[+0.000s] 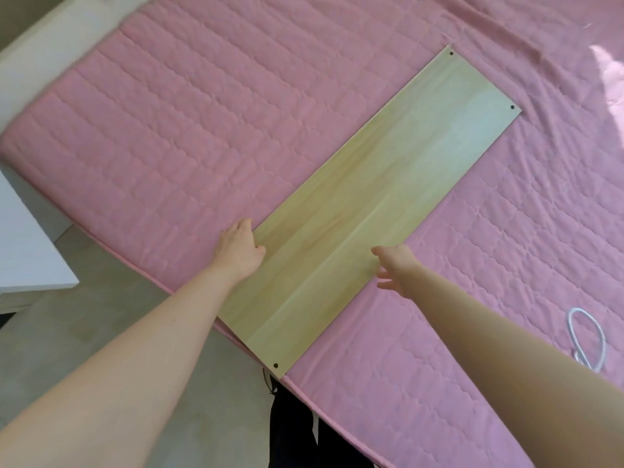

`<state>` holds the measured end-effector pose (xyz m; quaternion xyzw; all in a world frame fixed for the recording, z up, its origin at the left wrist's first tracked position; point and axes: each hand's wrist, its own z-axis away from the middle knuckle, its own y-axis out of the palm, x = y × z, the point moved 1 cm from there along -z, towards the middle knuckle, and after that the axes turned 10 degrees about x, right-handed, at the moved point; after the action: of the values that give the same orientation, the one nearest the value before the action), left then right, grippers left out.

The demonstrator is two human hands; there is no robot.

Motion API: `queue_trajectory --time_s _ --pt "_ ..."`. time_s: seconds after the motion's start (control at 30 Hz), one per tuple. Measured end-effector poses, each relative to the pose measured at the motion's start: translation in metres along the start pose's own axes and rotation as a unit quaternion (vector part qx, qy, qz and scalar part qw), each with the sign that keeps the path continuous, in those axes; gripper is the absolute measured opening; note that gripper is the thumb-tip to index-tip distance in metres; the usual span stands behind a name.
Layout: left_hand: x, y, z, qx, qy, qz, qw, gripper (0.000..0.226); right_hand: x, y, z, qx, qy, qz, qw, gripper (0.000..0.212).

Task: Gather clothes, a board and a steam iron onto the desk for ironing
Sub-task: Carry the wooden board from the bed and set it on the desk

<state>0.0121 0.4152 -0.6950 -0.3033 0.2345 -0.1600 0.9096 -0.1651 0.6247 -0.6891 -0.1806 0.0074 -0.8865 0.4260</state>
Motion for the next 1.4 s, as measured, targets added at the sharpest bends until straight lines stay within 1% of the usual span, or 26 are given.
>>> queue_trajectory --time_s 0.17,0.27,0.37,0.43,0.6,0.67,0.77,0.8,0.87,0.93,1.0,1.1,1.17,1.27,1.4 --pt "0.008 0.017 -0.027 0.049 0.006 0.021 0.999 0.078 0.008 0.003 -0.021 -0.003 0.033 -0.013 0.999 0.046" --pt "0.013 0.025 -0.032 0.041 0.005 -0.017 0.999 0.081 0.010 0.004 -0.025 -0.007 0.040 -0.031 0.999 0.057" --pt "0.014 0.026 -0.031 0.033 -0.002 -0.023 0.999 0.082 0.009 0.005 -0.024 0.019 0.056 -0.060 0.996 0.051" --pt "0.015 0.027 -0.025 0.037 -0.025 -0.033 0.998 0.082 0.006 0.010 -0.021 0.034 0.069 -0.075 0.994 0.047" --pt "0.044 0.037 0.006 0.069 -0.094 -0.099 0.988 0.081 -0.022 0.040 -0.005 0.080 0.108 -0.088 0.987 0.061" --pt "0.061 0.040 0.019 0.086 -0.121 -0.137 0.979 0.080 -0.039 0.053 0.000 0.106 0.126 -0.094 0.982 0.062" --pt "0.079 0.037 0.031 0.110 -0.157 -0.147 0.971 0.074 -0.059 0.062 0.003 0.145 0.164 -0.125 0.968 0.060" --pt "0.080 0.035 0.033 0.111 -0.159 -0.149 0.970 0.070 -0.062 0.063 0.003 0.152 0.173 -0.120 0.966 0.060" --pt "0.075 0.031 0.029 0.097 -0.142 -0.149 0.974 0.060 -0.063 0.060 0.001 0.156 0.173 -0.092 0.968 0.060" --pt "0.063 0.027 0.018 0.078 -0.107 -0.117 0.984 0.056 -0.056 0.052 -0.002 0.144 0.157 -0.074 0.974 0.056" --pt "0.047 0.023 0.003 0.064 -0.072 -0.064 0.993 0.060 -0.044 0.039 -0.005 0.119 0.127 -0.062 0.983 0.047" --pt "0.023 0.018 -0.021 0.045 -0.028 -0.007 0.999 0.066 -0.025 0.012 -0.013 0.067 0.078 -0.073 0.992 0.035" --pt "0.010 0.017 -0.033 0.038 -0.024 0.021 0.999 0.066 -0.016 -0.003 -0.019 0.053 0.063 -0.084 0.993 0.033" --pt "0.005 0.020 -0.040 0.048 -0.042 0.035 0.997 0.069 -0.011 -0.004 -0.021 0.070 0.076 -0.088 0.991 0.031" --pt "0.014 0.024 -0.036 0.042 -0.042 0.037 0.998 0.075 -0.010 0.007 -0.020 0.066 0.078 -0.079 0.992 0.043"
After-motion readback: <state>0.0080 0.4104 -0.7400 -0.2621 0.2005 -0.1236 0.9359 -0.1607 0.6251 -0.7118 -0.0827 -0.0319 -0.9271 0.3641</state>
